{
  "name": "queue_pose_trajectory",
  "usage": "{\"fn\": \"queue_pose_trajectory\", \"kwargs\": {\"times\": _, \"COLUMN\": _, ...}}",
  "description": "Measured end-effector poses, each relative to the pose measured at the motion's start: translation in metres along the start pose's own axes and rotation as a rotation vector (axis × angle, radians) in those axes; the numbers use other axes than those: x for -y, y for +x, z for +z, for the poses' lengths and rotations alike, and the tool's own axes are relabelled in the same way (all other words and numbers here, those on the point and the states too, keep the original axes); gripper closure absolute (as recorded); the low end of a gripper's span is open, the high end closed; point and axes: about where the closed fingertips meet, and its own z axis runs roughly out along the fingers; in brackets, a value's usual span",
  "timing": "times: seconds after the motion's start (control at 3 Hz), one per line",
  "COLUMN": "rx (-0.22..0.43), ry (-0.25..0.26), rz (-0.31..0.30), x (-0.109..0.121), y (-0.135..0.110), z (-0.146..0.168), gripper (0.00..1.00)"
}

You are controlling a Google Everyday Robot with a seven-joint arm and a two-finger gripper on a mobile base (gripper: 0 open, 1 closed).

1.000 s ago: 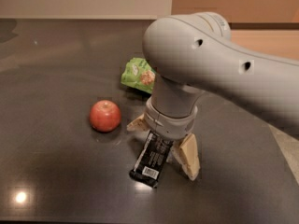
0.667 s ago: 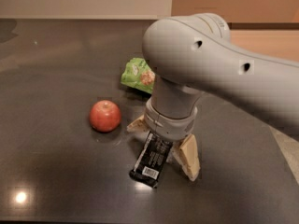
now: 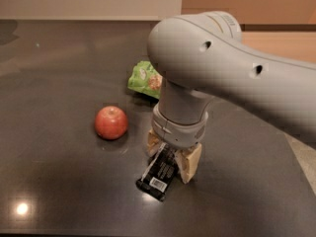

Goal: Pick rxbar chocolate

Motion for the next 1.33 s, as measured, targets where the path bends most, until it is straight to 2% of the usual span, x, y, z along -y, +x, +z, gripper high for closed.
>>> {"fn": "queue_pose_trajectory", "kwargs": {"times": 0.67, "rx": -0.002, "ry": -0.022, "rz": 0.006, "x": 0.001, "y": 0.003, "z": -0.006, "gripper": 0.87}}
{"fn": "queue_pose_trajectory", "kwargs": {"times": 1.0, "rx": 0.007, "ry": -0.025, "rz": 0.025, "x": 0.003, "y": 0.007, "z": -0.013, "gripper": 1.00}}
{"fn": "queue_pose_trajectory", "kwargs": {"times": 1.33, "rx": 0.021, "ry": -0.020, "rz": 0.054, "x": 0.005, "y": 0.014, "z": -0.028, "gripper": 1.00}}
